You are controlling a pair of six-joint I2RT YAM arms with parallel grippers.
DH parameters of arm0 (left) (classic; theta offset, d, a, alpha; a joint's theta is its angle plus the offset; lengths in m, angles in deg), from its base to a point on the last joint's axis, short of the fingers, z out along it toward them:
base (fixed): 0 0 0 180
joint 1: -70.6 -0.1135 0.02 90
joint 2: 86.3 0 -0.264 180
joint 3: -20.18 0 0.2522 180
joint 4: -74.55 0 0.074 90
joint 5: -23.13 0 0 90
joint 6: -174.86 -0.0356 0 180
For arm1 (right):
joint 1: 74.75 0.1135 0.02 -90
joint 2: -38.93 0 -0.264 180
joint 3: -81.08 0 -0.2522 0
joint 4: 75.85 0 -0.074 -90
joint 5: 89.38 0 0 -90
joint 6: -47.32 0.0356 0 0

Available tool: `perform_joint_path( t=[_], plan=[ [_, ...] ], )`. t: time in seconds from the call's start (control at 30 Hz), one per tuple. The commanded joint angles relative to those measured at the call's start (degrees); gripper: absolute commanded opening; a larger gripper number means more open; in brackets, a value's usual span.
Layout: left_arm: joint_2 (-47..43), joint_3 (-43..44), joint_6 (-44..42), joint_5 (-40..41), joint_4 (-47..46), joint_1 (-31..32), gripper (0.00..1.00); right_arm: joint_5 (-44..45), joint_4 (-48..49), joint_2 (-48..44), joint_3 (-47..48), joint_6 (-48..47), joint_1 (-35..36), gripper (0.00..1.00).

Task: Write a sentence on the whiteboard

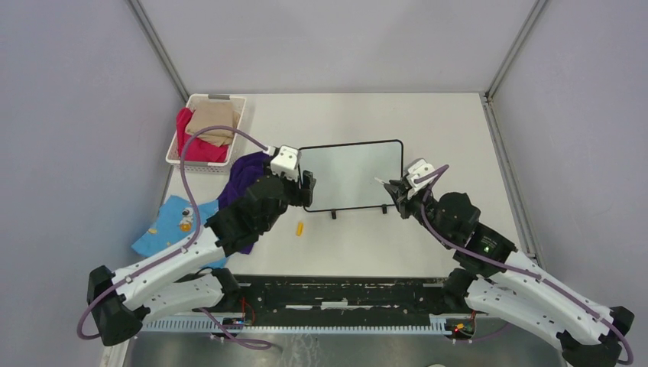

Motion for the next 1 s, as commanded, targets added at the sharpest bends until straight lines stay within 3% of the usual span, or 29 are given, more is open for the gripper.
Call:
perform_joint_path(
  t=[0.0,0.13,0.3,0.37,0.53,0.7,0.97],
  plan=[
    [3.7,0.4,-3.8,-0.9,-7.7,0.1,0.76,1.4,5.0,1.6,0.2,-1.9,0.1,0.0],
    [6.1,3.6,-2.6,-1.8,-5.9,0.1,0.76,2.5,5.3,3.6,1.5,-0.5,0.1,0.0],
    [3.6,3.9,1.6,-0.8,-3.0,0.0,0.85,5.1,4.4,7.0,4.4,1.0,0.2,0.0],
    [1.7,2.9,3.5,-3.3,-1.4,-0.1,0.9,6.0,4.5,7.4,4.9,3.1,0.2,0.0],
    [-4.1,-2.3,10.3,-8.2,2.4,-0.1,0.92,8.2,9.7,4.5,0.5,5.6,0.2,0.0],
    [-4.6,-6.7,14.9,-9.3,5.3,-0.1,0.89,7.0,9.8,5.1,-1.2,7.9,0.2,0.0],
    [3.2,-9.2,21.0,-13.2,2.0,0.1,0.78,3.5,9.9,5.3,-2.2,8.3,0.2,0.0]
  ],
)
